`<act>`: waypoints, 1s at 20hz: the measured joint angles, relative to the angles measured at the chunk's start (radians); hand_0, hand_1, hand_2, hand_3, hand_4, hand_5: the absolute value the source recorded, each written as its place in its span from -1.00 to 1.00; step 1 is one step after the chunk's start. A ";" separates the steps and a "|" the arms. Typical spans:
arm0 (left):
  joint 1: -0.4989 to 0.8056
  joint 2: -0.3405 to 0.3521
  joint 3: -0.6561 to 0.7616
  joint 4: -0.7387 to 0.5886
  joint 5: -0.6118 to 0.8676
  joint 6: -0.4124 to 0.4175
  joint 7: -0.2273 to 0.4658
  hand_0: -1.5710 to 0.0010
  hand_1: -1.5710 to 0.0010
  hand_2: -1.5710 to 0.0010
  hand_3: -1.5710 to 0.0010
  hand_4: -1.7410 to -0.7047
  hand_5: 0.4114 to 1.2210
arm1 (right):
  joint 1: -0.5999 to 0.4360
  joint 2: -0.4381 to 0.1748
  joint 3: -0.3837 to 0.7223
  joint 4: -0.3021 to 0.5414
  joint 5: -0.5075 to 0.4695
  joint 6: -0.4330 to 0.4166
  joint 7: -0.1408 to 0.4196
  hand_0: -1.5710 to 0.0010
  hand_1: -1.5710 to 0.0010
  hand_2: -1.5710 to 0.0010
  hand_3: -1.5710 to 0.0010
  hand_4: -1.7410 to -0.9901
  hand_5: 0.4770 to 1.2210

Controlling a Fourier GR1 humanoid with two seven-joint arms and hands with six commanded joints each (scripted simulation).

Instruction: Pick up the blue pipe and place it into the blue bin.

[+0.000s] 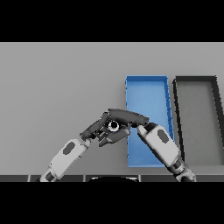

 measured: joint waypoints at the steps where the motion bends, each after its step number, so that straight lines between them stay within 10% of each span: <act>1: 0.000 0.009 -0.004 -0.004 -0.013 0.006 0.003 -0.91 -0.85 -0.90 0.33 -0.98 0.99 | 0.004 0.004 0.004 0.004 0.027 0.007 -0.029 -0.90 -0.91 -0.91 -0.87 -0.28 0.71; 5: -0.023 0.018 -0.020 0.008 -0.029 0.005 -0.030 -0.79 -0.51 -0.58 0.34 -0.62 1.00 | 0.028 0.021 -0.002 -0.018 -0.025 0.017 0.048 -0.96 -0.96 -0.96 -0.95 -0.30 0.88; 10: -0.021 0.050 -0.025 0.003 -0.043 -0.080 -0.040 0.36 0.48 0.47 0.78 0.22 0.91 | 0.047 0.040 0.000 -0.048 -0.002 0.015 0.069 -0.99 -0.99 -0.99 -0.98 -0.31 0.96; 20: -0.049 0.043 0.001 0.051 -0.111 -0.057 0.002 0.93 0.94 0.94 0.98 0.76 -0.39 | 0.053 0.064 -0.036 -0.059 -0.003 0.010 0.053 -1.00 -1.00 -1.00 -1.00 -0.32 1.00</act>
